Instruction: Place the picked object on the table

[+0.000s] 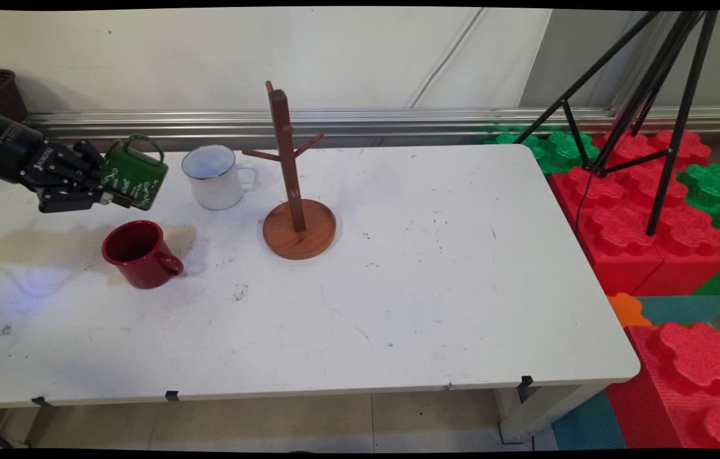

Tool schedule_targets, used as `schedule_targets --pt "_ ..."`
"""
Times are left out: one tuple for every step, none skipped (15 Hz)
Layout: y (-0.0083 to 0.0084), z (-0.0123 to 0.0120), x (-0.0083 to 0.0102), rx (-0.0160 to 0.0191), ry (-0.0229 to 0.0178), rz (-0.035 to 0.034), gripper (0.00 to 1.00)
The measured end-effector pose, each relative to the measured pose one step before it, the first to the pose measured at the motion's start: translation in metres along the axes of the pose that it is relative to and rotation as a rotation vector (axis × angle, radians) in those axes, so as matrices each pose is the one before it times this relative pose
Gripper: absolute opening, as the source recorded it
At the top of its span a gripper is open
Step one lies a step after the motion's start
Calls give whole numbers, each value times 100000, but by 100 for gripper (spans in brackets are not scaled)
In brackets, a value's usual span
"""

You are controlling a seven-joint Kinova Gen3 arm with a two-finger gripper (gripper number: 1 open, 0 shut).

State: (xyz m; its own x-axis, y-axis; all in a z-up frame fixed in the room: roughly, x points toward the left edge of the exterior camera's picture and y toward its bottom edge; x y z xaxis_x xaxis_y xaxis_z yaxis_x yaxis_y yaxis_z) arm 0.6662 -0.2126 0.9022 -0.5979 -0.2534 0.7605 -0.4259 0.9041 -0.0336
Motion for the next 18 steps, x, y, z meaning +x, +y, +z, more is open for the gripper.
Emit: schedule_targets --pt "-307 -355 -362 798 -1626 799 0" --pt "-256 -278 -306 715 -1382 678 0" --pt "-300 -293 -349 839 -1654 832 0" --pt "-351 -297 -393 944 -1876 1000 0" --pt "-224 -169 -255 650 -1232 644 0" --pt "-312 -223 -345 964 -1667 885 0" --pt "-378 -209 -357 1082 -1815 1013 0" --pt "-230 -107 -214 620 -1081 649 0" --pt "-175 -73 -176 422 -833 540 0" --pt "-243 -97 -265 553 -1266 816 0" --pt "-146 -54 -180 287 -865 636 0" --pt "-196 -63 -282 312 -1331 1041 0" --pt "-246 -60 -367 381 -1772 1409 0" --pt "-195 -33 -313 279 -1553 1302 0" --pt "-149 -3 -235 137 -1235 1083 0" --pt "-121 19 -172 49 -961 920 0" --pt "-151 29 -256 19 -1366 1382 0" --pt "-126 62 -194 -43 -1060 1144 0"
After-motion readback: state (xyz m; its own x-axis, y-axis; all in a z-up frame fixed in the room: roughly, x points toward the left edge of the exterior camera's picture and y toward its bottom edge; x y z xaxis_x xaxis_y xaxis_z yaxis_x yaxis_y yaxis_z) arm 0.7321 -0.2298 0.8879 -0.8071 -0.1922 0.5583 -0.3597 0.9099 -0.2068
